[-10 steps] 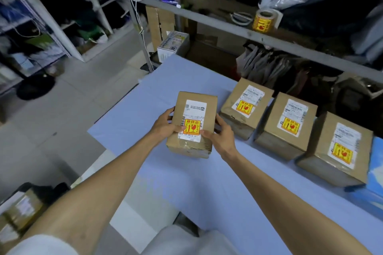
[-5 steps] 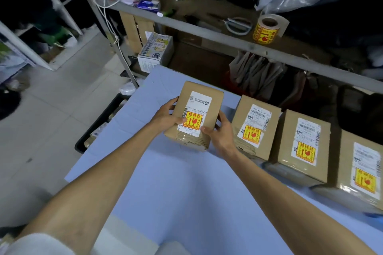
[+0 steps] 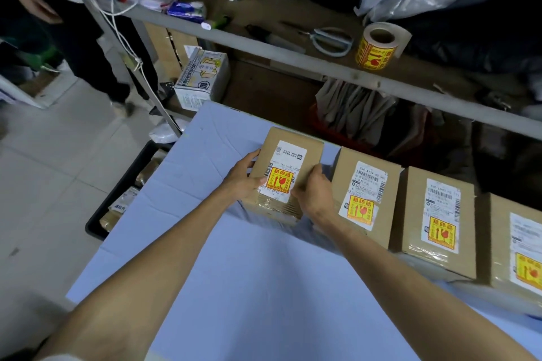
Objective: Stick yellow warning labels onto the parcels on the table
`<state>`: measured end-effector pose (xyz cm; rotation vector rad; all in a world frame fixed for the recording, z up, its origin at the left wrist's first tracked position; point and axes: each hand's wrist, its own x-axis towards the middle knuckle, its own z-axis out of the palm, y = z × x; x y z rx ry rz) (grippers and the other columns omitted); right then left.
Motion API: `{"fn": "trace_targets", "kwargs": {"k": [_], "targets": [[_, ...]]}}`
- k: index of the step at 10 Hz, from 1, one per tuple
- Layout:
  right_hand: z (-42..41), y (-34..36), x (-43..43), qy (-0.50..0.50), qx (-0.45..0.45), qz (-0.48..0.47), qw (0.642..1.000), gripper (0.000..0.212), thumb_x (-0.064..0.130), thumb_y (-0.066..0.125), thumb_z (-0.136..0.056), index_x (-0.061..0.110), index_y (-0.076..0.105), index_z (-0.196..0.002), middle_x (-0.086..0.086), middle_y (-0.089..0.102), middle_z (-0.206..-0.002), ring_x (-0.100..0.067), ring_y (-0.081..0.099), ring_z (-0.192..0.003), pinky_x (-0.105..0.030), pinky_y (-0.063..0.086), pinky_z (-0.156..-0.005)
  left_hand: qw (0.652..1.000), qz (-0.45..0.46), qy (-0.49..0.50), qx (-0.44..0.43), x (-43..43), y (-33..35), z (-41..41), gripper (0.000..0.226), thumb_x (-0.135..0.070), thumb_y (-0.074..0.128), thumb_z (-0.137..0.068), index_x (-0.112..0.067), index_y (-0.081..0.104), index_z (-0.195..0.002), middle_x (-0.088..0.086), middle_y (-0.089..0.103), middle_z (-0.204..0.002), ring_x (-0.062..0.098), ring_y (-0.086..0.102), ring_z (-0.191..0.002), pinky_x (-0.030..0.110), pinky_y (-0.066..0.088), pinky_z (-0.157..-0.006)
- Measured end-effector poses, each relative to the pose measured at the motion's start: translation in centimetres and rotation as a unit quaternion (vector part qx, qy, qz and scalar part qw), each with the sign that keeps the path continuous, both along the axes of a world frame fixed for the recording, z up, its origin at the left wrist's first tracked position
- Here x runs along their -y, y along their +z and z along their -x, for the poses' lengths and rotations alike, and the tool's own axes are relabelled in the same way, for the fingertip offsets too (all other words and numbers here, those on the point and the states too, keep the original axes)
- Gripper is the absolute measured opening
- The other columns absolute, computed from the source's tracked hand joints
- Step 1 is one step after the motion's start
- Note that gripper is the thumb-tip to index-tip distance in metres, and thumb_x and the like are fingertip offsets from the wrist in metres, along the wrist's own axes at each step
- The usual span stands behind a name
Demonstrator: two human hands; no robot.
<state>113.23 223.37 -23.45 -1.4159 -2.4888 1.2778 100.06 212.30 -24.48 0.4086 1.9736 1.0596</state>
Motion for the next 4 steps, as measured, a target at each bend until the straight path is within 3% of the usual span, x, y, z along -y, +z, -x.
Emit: {"fn": "trace_targets", "kwargs": {"k": [1, 2, 3, 4], "targets": [[0.0, 0.3, -0.1, 0.01, 0.015, 0.0, 1.0, 0.062, 0.01, 0.064, -0.086, -0.002, 0.029, -0.136, -0.019, 0.057, -0.126, -0.035, 0.058, -0.111, -0.039, 0.049, -0.089, 0.999, 0.017, -0.028, -0.031, 0.0, 0.4, -0.3, 0.073, -0.007, 0.063, -0.089, -0.028, 0.025, -0.149, 0.003, 0.044, -0.146, 0.024, 0.045, -0.132, 0.046, 0.044, -0.104], [-0.5, 1.2, -0.2, 0.045, 0.038, -0.008, 0.998, 0.062, 0.011, 0.062, -0.087, -0.005, 0.028, -0.137, -0.02, 0.054, -0.126, -0.035, 0.057, -0.111, -0.039, 0.049, -0.088, 0.99, 0.042, -0.057, -0.119, -0.5, 1.6, -1.0, 0.069, -0.003, 0.062, -0.089, -0.022, 0.03, -0.147, 0.008, 0.047, -0.142, 0.027, 0.046, -0.13, 0.041, 0.043, -0.101], [-1.8, 2.9, -0.1, 0.106, 0.059, -0.043, 0.992, 0.052, 0.009, 0.059, -0.088, -0.005, 0.036, -0.132, -0.021, 0.053, -0.126, -0.034, 0.056, -0.11, -0.036, 0.046, -0.085, 0.96, 0.082, -0.097, -0.249, -0.9, 2.7, -2.8, 0.065, 0.003, 0.061, -0.085, -0.019, 0.038, -0.142, 0.013, 0.046, -0.133, 0.03, 0.05, -0.122, 0.034, 0.045, -0.095], [-3.5, 4.7, -0.6, 0.132, 0.058, -0.078, 0.986, 0.049, 0.013, 0.063, -0.086, -0.002, 0.043, -0.129, -0.019, 0.051, -0.128, -0.035, 0.052, -0.115, -0.037, 0.044, -0.091, 0.951, 0.099, -0.091, -0.277, -1.5, 3.5, -4.4, 0.07, 0.003, 0.063, -0.082, -0.017, 0.037, -0.143, 0.012, 0.041, -0.137, 0.029, 0.047, -0.124, 0.031, 0.041, -0.098]]}}
